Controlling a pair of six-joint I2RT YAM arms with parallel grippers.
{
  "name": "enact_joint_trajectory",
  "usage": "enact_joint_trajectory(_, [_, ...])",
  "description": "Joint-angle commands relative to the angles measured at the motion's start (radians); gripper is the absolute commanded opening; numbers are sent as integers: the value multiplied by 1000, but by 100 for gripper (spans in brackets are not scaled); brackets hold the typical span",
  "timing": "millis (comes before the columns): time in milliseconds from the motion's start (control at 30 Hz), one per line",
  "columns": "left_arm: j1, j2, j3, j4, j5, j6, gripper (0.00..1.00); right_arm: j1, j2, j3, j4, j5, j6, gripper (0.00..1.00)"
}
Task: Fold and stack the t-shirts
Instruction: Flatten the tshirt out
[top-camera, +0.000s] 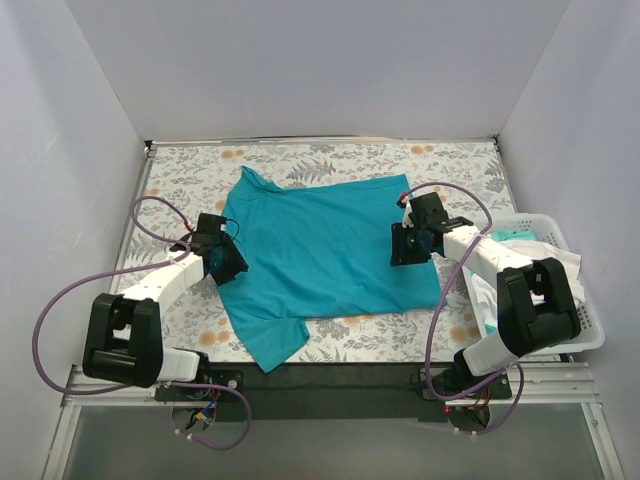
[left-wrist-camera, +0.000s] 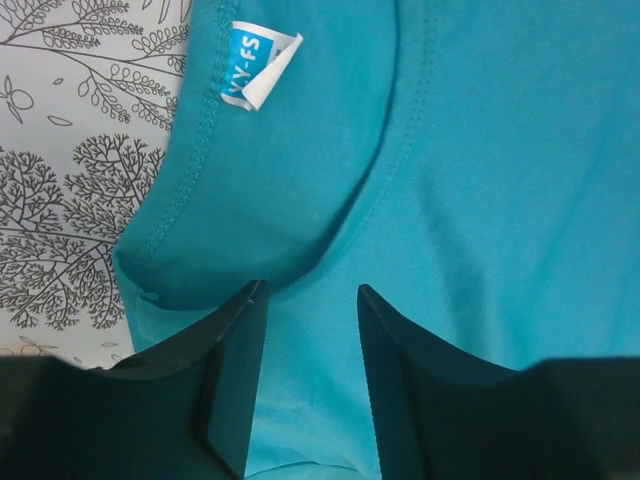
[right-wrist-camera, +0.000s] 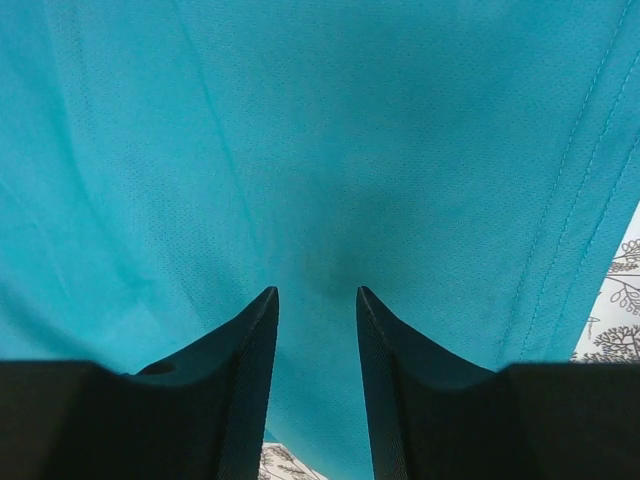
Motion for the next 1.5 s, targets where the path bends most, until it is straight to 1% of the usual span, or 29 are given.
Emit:
enact_joint_trajectory(0, [-2, 45, -1, 44, -7, -33, 38, -11, 5, -5, 75, 4, 42, 37])
enact_joint_trajectory(67, [-2, 95, 0, 49, -29, -33, 33, -24, 23, -5, 86, 16, 46, 35])
enact_joint_trajectory(133, [0, 129, 0, 55, -99, -32, 29, -40, 60, 1, 95, 24, 57, 35])
enact_joint_trajectory(167, [7, 173, 11, 60, -122, -27, 26, -45, 73, 3, 97, 34, 62, 34])
enact_joint_trajectory(233, [26, 226, 37, 63, -151, -10, 23, -63, 112, 15, 101, 45, 74, 34])
enact_joint_trajectory(333, [52, 334, 118, 67, -168, 11, 22, -79, 169, 55, 104, 50, 88, 34])
enact_joint_trajectory(367, [59, 361, 170, 74, -170, 19, 22, -79, 194, 90, 106, 53, 89, 34])
enact_joint_trajectory(400, [66, 409, 195, 77, -171, 25, 22, -79, 206, 109, 107, 54, 89, 35])
enact_joint_trajectory(467, [79, 456, 253, 93, -161, 49, 22, -79, 249, 179, 109, 59, 89, 35])
enact_joint_trajectory(500, [79, 488, 306, 95, -158, 57, 24, -79, 261, 207, 107, 59, 88, 35])
enact_joint_trajectory(567, [79, 502, 353, 87, -144, 83, 29, -80, 280, 250, 104, 53, 82, 36])
enact_joint_trajectory(600, [81, 496, 385, 75, -141, 88, 32, -80, 275, 285, 97, 42, 80, 37])
enact_joint_trajectory(633, [79, 464, 390, 49, -133, 91, 41, -76, 268, 294, 88, 24, 80, 38])
enact_joint_trajectory(667, [79, 439, 388, 34, -132, 95, 45, -73, 234, 293, 66, 24, 80, 38])
enact_joint_trajectory(700, [79, 403, 376, 20, -127, 95, 50, -68, 212, 269, 57, 27, 80, 39])
enact_joint_trajectory(733, [76, 325, 340, -6, -122, 95, 57, -65, 189, 241, 46, 27, 80, 40])
enact_joint_trajectory(800, [72, 231, 281, -38, -107, 83, 61, -67, 113, 186, 20, 30, 85, 41])
enact_joint_trajectory(833, [69, 191, 220, -72, -105, 76, 61, -65, 85, 126, 12, 28, 85, 41])
enact_joint_trajectory(867, [64, 110, 194, -90, -102, 66, 61, -65, 59, 102, 5, 27, 89, 41])
enact_joint_trajectory(967, [47, 2, 111, -179, -90, 23, 60, -64, -45, 9, -26, 9, 100, 41])
enact_joint_trajectory(1067, [38, -49, 51, -232, -79, -42, 56, -64, -90, -44, -31, -19, 120, 41])
enact_joint_trajectory(1100, [35, -68, 40, -230, -48, -53, 55, -61, -95, -52, -32, -22, 123, 41])
enact_joint_trajectory(1233, [15, -37, 14, -249, -38, -81, 55, -61, -96, -70, -40, -16, 112, 41])
enact_joint_trajectory(1467, [6, 52, 6, -227, -30, -70, 55, -61, -78, -100, -41, 2, 102, 41])
